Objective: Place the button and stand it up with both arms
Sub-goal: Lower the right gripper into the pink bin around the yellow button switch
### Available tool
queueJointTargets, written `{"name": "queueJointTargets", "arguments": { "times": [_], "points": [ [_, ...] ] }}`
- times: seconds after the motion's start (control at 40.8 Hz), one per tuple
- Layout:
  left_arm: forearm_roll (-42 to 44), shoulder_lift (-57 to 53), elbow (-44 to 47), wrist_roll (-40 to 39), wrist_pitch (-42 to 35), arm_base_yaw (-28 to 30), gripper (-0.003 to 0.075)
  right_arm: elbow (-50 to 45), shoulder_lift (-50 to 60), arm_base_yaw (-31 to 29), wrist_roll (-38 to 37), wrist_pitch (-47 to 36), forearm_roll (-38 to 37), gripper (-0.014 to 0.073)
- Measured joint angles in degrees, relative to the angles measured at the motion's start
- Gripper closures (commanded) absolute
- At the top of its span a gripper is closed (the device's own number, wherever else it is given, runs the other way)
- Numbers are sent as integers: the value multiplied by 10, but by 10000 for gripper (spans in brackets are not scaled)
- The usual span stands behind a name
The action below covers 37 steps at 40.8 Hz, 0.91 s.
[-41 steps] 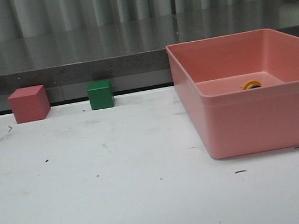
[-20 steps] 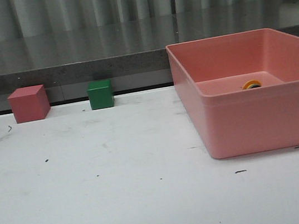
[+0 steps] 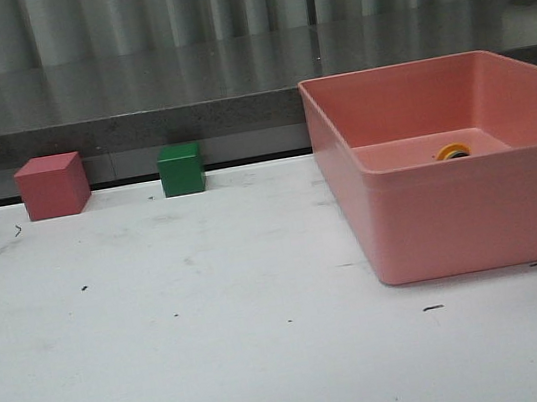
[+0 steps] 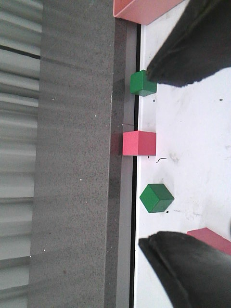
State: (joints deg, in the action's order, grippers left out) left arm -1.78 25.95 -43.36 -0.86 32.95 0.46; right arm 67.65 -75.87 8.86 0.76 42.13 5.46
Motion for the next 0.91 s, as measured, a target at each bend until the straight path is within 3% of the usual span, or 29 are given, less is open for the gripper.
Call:
{"name": "queueJointTargets", "arguments": {
  "times": [0.442,0.736,0.908],
  "points": [
    [0,0,0,0,0,0,122,174,-199,5,1,137,-7,20],
    [0,0,0,0,0,0,122,244,-323,5,1,166,-27,20],
    [0,0,0,0,0,0,122,277,-381,6,-38,174,-66,20]
  ]
}}
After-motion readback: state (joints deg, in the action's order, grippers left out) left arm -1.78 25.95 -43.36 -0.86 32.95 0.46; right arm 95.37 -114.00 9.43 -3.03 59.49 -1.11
